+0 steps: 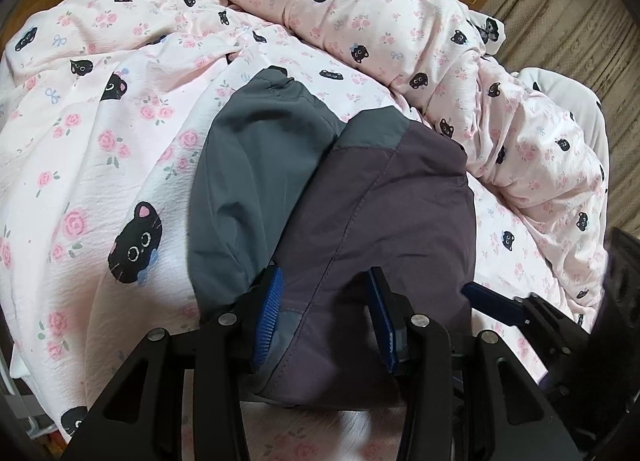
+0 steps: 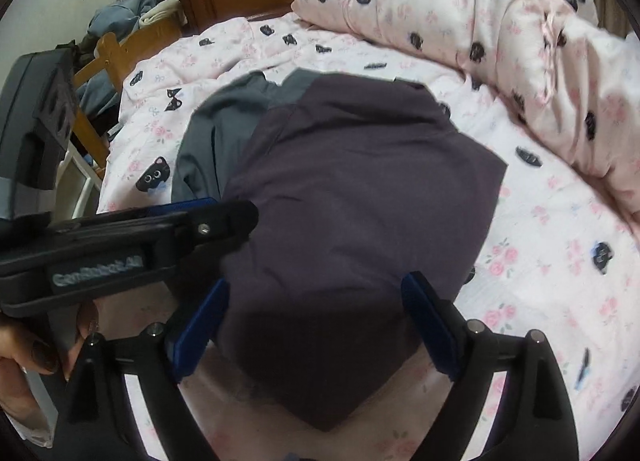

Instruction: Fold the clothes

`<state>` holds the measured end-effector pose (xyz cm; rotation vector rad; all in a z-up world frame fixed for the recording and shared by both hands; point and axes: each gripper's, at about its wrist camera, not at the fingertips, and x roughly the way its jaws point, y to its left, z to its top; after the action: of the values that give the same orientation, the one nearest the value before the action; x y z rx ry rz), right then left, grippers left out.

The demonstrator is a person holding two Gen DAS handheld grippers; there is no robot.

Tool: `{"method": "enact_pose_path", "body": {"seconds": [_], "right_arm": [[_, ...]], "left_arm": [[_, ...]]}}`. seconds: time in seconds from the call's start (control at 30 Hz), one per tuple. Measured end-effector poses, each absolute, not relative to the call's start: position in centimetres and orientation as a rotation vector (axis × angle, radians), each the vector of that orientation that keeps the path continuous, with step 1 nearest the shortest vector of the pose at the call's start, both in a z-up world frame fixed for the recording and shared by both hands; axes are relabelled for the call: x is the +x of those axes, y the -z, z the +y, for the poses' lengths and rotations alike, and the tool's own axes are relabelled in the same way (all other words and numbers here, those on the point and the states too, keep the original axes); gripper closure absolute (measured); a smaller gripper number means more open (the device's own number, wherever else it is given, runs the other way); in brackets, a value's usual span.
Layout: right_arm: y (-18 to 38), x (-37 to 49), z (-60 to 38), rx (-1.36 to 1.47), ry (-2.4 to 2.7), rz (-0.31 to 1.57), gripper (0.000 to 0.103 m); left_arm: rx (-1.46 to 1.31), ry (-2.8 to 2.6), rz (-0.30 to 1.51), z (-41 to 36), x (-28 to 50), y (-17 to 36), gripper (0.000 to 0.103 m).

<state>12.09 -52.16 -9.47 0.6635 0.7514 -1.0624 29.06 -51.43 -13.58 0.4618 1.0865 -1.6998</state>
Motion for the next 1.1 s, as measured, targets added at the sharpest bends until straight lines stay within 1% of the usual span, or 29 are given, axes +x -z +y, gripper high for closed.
{"method": "enact_pose_path", "body": {"seconds": [0.03,0.17,0.33,0.43,0.77,0.83,0.93,1.0,1.1], "right_arm": [[8.9,12.0,-51.7,0.662,1.063,0.733,0.012],[7.0,11.0,-49.1,0.664,1.085,0.677,0.013],[5.1,10.1,-44.9,0.64,1.129,0.642,0.013],[4.2,10.0,-42.8,0.635,1.15,0.631,0.013],[3.5,10.7,-37.6,0.647,1.208,0.619,0.012],[3.5,10.8,-36.4,0.646,1.221,0.61,0.009],[3.4,11.0,-34.6,0.641,1.237,0.595,0.008],[3.2,11.0,-33.6,0.65,1.243,0.578,0.008],[2.6,11.0,-32.1,0.655,1.246,0.545,0.008]], "left_arm": [[0.438,1.706,1.103,-51.4,29.3,13.5,0.058],[0.402,1.717,1.093,-50.9,29.4,12.8,0.056],[0.422,1.735,0.977,-49.1,28.4,11.1,0.042],[0.444,1.743,0.885,-47.3,27.7,10.1,0.037],[0.499,1.699,0.687,-41.6,28.1,7.7,0.037],[0.514,1.696,0.668,-40.7,28.3,7.6,0.037],[0.523,1.694,0.652,-38.7,28.7,6.9,0.037],[0.512,1.689,0.634,-37.2,29.1,6.1,0.037],[0.487,1.694,0.545,-34.7,29.3,4.3,0.036]]}}
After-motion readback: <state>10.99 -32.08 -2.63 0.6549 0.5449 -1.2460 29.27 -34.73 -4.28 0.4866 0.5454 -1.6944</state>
